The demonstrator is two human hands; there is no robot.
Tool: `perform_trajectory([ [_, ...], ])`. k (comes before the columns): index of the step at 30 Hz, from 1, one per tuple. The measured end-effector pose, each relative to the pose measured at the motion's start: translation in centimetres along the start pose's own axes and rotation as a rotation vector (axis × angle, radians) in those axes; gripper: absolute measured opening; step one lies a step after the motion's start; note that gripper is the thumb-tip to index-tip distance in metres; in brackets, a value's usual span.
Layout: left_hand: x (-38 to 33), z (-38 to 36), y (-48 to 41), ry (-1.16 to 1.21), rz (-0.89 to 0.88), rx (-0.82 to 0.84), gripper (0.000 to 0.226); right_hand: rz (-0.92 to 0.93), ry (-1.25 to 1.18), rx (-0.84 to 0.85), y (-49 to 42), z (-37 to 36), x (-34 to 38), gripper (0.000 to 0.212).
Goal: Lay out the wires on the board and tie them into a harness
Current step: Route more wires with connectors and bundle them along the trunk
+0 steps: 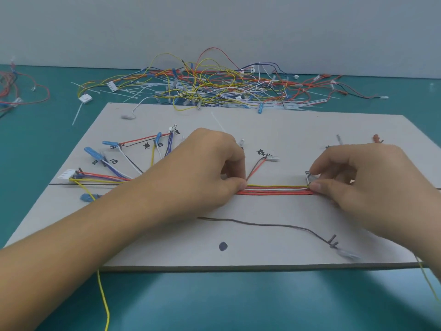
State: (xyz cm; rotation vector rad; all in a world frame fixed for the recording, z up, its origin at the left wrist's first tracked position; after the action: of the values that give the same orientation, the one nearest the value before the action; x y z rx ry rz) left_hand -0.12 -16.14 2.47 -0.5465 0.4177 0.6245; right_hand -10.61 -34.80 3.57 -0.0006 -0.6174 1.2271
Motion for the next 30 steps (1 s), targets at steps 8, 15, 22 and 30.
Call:
perform_trajectory([
  [8,-0.1,-0.3,-0.1,0.053,-0.09,0.037,0.013,0.322,0.168,-0.029,0.5,-0.6,1.9,0.025],
  [15,1.3,1.4,0.7,-0.013,-0.164,0.048,0.018,0.331,0.099,0.054,0.2,-2.8,4.6,0.028],
  [22,8.0,6.7,4.5,-0.118,-0.149,-0.035,0.015,0.426,-0.083,0.096,-0.5,-6.1,10.9,0.005],
  [30,17.9,12.6,9.7,-0.128,-0.008,-0.151,0.021,0.137,-0.249,0.277,-2.3,-6.4,9.5,0.013],
])
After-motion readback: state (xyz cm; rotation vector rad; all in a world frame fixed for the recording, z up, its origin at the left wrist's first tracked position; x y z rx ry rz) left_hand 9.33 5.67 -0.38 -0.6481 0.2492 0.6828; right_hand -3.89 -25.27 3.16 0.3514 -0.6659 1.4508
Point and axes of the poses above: each hand's wrist, its own y-axis away from the middle knuckle, its own z-axis out of the back of the hand, x = y × z, the point moved 8 cm from there along -y, towards the middle knuckle, and after that the axes turned 10 degrees about -x, right-handed, at the moved point
